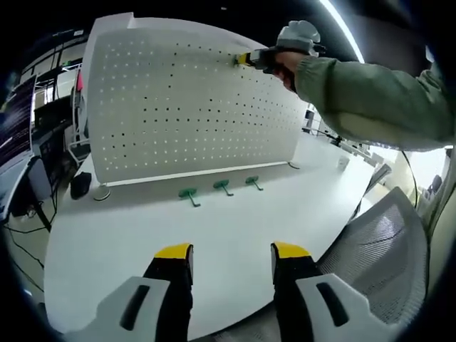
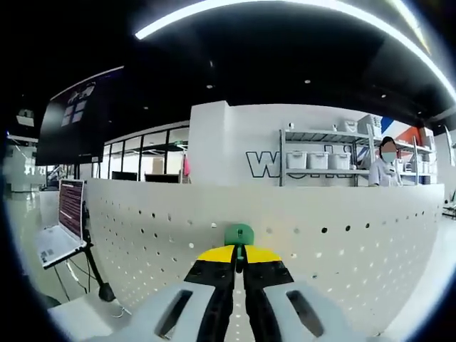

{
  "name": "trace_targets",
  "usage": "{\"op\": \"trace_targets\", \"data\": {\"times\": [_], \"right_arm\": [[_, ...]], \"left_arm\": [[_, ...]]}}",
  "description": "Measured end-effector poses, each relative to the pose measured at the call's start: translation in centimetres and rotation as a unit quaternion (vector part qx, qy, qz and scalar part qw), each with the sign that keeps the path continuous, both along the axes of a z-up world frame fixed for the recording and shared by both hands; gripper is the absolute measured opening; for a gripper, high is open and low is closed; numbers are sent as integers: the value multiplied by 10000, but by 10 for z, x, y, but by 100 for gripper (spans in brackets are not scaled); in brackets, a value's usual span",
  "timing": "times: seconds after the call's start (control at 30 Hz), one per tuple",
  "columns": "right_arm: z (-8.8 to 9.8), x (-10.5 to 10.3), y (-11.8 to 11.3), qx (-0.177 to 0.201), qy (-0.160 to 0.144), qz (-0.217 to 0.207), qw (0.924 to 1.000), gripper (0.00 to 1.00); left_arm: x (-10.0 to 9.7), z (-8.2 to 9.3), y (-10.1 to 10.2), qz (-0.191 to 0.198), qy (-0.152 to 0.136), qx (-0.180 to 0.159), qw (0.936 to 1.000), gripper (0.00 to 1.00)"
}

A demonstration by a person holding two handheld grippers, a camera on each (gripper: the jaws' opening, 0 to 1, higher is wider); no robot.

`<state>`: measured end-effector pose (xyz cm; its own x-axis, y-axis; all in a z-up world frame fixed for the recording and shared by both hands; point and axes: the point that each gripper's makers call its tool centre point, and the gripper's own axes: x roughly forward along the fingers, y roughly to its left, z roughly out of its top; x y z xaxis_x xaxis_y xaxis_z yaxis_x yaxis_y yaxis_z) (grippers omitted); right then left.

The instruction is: Insert the hook assembly into the mounting plate slot until the hook locks in place.

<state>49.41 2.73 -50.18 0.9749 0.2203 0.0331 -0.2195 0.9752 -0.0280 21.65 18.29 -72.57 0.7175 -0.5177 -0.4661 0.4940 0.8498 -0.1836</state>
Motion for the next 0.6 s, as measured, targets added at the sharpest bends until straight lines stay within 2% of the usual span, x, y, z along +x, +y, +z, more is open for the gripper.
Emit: {"op": "trace_targets", "data": {"times": [0.4, 0.6], "right_arm": [[-1, 4, -2, -59, 38, -135, 9999, 1], [-1, 4, 0, -38, 130, -331, 9994, 1]], "left_arm": [[3, -1, 2, 25, -3, -11, 10000, 45], [2, -1, 0, -18, -5, -12, 10000, 45]]}}
